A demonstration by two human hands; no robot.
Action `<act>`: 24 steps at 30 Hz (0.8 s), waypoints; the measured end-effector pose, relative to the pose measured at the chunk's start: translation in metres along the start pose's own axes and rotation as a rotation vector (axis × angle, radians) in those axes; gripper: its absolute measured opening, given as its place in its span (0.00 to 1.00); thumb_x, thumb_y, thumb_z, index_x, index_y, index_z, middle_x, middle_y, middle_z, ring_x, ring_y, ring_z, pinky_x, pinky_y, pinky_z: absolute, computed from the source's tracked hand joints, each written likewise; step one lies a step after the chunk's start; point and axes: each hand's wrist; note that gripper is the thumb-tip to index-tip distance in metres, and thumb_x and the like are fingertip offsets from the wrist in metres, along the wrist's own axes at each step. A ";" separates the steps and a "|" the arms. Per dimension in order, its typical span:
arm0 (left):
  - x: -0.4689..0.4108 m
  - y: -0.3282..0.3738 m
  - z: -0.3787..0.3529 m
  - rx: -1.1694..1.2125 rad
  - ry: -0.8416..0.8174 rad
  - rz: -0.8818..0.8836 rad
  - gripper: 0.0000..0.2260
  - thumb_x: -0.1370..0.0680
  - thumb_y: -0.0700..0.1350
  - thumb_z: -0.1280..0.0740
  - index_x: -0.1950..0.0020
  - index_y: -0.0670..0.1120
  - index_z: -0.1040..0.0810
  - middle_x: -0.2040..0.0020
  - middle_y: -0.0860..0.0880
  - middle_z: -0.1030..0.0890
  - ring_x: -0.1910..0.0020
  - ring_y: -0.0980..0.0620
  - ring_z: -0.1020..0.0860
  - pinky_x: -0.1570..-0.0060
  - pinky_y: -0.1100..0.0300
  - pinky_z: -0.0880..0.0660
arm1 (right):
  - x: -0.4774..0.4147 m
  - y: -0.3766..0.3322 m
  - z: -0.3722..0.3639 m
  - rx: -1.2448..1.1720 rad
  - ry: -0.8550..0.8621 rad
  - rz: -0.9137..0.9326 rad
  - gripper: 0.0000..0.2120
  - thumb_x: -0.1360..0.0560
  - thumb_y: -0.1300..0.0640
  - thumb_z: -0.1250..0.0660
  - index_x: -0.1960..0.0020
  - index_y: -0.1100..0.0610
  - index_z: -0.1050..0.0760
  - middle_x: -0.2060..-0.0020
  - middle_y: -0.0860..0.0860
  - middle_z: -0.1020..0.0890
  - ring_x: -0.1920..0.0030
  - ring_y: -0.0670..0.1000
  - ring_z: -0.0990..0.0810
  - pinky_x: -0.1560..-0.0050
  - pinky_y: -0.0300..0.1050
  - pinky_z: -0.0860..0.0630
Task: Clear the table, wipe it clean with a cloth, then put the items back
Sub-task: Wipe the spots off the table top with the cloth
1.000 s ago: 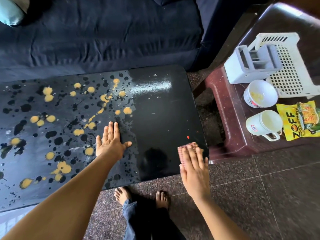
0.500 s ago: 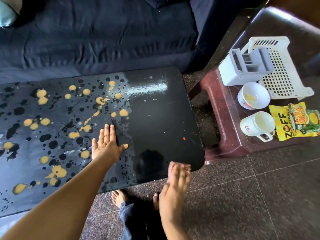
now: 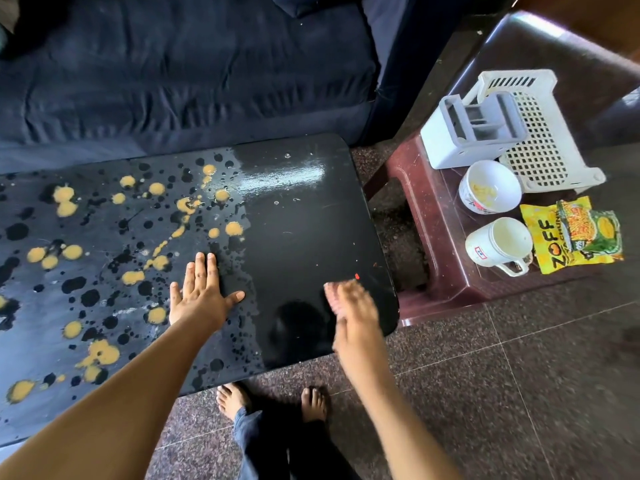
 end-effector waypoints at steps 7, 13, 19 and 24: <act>-0.001 0.000 0.000 -0.010 0.003 0.000 0.39 0.23 0.66 0.49 0.24 0.48 0.68 0.23 0.50 0.67 0.24 0.50 0.63 0.26 0.46 0.59 | -0.035 0.060 0.048 0.384 -0.163 0.038 0.26 0.22 0.65 0.43 0.25 0.59 0.42 0.25 0.53 0.40 0.25 0.53 0.46 0.26 0.42 0.56; 0.000 0.003 0.001 -0.017 -0.007 0.001 0.39 0.22 0.65 0.48 0.24 0.49 0.69 0.23 0.50 0.67 0.24 0.50 0.64 0.26 0.46 0.59 | 0.030 0.044 0.048 0.347 -0.218 -0.159 0.24 0.19 0.60 0.44 0.24 0.57 0.44 0.26 0.51 0.38 0.26 0.50 0.42 0.27 0.38 0.52; -0.002 0.005 0.001 -0.038 -0.006 0.000 0.40 0.23 0.66 0.49 0.24 0.48 0.68 0.23 0.50 0.67 0.24 0.50 0.63 0.26 0.46 0.59 | 0.028 0.009 0.046 -0.333 -0.208 -0.321 0.18 0.19 0.59 0.42 0.31 0.51 0.30 0.40 0.49 0.23 0.45 0.49 0.22 0.43 0.39 0.27; 0.000 0.008 0.001 -0.036 -0.012 0.001 0.40 0.23 0.66 0.48 0.24 0.48 0.69 0.23 0.50 0.67 0.24 0.51 0.63 0.26 0.46 0.59 | 0.025 0.025 0.010 0.008 0.056 -0.179 0.23 0.22 0.66 0.42 0.27 0.59 0.37 0.30 0.53 0.32 0.31 0.53 0.32 0.28 0.41 0.39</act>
Point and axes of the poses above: each hand's wrist, its own x-axis away from the middle knuckle, its own z-axis out of the back of the hand, y = z × x
